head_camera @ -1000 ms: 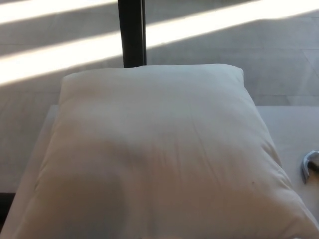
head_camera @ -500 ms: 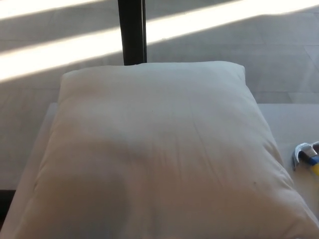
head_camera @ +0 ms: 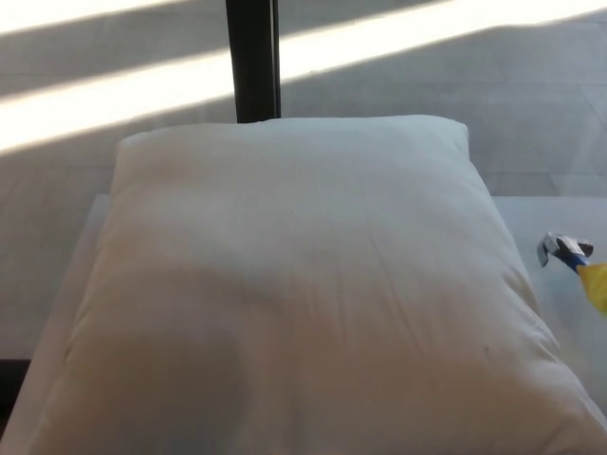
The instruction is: A hammer is kept on the right hand side and a pillow is kept on the left hand side on the desk infront of the robot and the robot uses its right hand to pick up the hammer and makes a downward swinging motion to hit the pillow
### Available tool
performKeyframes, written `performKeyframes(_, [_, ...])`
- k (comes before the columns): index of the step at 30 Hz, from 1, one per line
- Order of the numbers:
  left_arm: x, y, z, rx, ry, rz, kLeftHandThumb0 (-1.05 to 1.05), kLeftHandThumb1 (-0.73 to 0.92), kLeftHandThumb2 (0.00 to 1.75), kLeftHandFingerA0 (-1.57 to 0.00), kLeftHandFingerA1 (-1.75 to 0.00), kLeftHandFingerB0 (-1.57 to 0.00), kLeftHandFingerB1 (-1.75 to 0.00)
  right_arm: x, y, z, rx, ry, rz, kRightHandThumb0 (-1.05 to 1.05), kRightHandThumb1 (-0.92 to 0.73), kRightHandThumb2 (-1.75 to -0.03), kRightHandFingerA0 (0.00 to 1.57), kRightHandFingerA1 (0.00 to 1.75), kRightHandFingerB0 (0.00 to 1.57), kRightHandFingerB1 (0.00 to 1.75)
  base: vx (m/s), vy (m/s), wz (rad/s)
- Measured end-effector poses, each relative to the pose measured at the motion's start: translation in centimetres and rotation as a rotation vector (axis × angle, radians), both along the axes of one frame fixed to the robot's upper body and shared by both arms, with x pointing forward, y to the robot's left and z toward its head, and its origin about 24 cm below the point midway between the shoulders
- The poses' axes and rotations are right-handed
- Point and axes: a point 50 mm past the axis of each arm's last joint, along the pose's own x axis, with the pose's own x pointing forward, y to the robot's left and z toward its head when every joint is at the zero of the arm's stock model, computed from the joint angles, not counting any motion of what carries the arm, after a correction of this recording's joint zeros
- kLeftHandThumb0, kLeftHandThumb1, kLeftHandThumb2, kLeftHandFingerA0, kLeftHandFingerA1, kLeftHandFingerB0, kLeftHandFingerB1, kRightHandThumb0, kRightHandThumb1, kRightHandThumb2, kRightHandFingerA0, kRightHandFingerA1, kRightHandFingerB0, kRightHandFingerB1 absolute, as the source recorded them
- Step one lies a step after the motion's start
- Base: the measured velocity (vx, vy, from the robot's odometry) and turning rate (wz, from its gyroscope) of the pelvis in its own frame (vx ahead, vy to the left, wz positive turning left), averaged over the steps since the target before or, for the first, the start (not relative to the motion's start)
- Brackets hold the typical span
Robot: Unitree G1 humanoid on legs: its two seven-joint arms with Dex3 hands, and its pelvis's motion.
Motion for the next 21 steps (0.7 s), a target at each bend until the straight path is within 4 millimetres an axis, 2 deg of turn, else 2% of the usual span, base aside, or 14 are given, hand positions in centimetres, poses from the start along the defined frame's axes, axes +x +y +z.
performKeyframes(4, [-0.1, -0.1, -0.1, -0.004, 0.002, 0.0, -0.54, 0.63, 0.6, -0.72, -0.52, -0.67, -0.5, 0.2, 0.0, 0.5, 0.108, -0.037, -0.029, -0.22, -0.81, -0.97, 0.97, 1.75, 0.62, 1.75, 0.0, 0.0, 0.0])
performKeyframes(7, [-0.2, -0.2, -0.2, -0.007, 0.005, 0.0, -0.55, 0.63, 0.59, -0.72, -0.5, -0.67, -0.49, 0.3, 0.0, 0.9, 0.174, -0.063, -0.044, -0.25, -0.8, -0.96, 0.98, 1.75, 0.67, 1.75, 0.0, 0.0, 0.0])
performKeyframes(8, [-0.3, -0.2, -0.2, -0.009, 0.006, 0.001, -0.55, 0.63, 0.59, -0.73, -0.5, -0.66, -0.49, 0.3, -0.1, 1.1, 0.196, -0.072, -0.047, -0.25, -0.74, -1.03, 0.98, 1.75, 0.66, 1.75, 0.0, 0.0, 0.0])
performKeyframes(12, [-0.4, -0.5, -0.5, -0.018, 0.01, 0.002, -0.54, 0.65, 0.6, -0.7, -0.5, -0.67, -0.49, 0.6, 0.2, 1.9, 0.29, -0.115, -0.054, -0.26, -0.69, -1.05, 0.99, 1.75, 0.65, 1.75, 0.0, 0.0, 0.0])
performKeyframes(13, [-0.5, -0.6, -0.6, -0.019, 0.012, 0.003, -0.55, 0.63, 0.59, -0.73, -0.49, -0.69, -0.49, 0.7, 0.3, 2.1, 0.315, -0.126, -0.053, -0.25, -0.66, -1.05, 1.0, 1.75, 0.67, 1.75, 0.0, 0.0, 0.0])
performKeyframes(14, [-0.6, -0.6, -0.6, -0.02, 0.013, 0.003, -0.55, 0.63, 0.59, -0.76, -0.49, -0.69, -0.49, 0.8, 0.4, 2.4, 0.335, -0.137, -0.051, -0.27, -0.66, -1.08, 1.0, 1.75, 0.77, 1.64, 0.0, 0.0, 0.0])
performKeyframes(15, [-0.6, -0.6, -0.6, -0.021, 0.014, 0.004, -0.55, 0.63, 0.59, -0.76, -0.49, -0.69, -0.49, 0.9, 0.6, 2.7, 0.356, -0.149, -0.049, -0.27, -0.66, -1.08, 1.0, 1.75, 0.77, 1.64, 0.0, 0.0, 0.0])
performKeyframes(16, [-0.7, -0.6, -0.6, -0.021, 0.015, 0.004, -0.56, 0.62, 0.59, -0.77, -0.51, -0.71, -0.51, 1.1, 0.7, 3.0, 0.381, -0.164, -0.046, -0.27, -0.68, -1.06, 1.02, 1.75, 0.7, 1.73, 0.0, 0.0, 0.0])
performKeyframes(18, [-0.7, -0.6, -0.7, -0.022, 0.017, 0.005, -0.57, 0.62, 0.6, -0.75, -0.5, -0.7, -0.49, 1.3, 1.1, 3.7, 0.425, -0.19, -0.04, -0.25, -0.62, -1.14, 1.02, 1.75, 0.67, 1.72, 0.0, 0.0, 0.0])
performKeyframes(21, [-0.8, -0.6, -0.7, -0.023, 0.019, 0.005, -0.57, 0.63, 0.6, -0.76, -0.51, -0.71, -0.5, 1.7, 1.6, 4.6, 0.48, -0.216, -0.027, -0.25, -0.64, -1.07, 1.02, 1.75, 0.63, 1.75, 0.0, 0.0, 0.0])
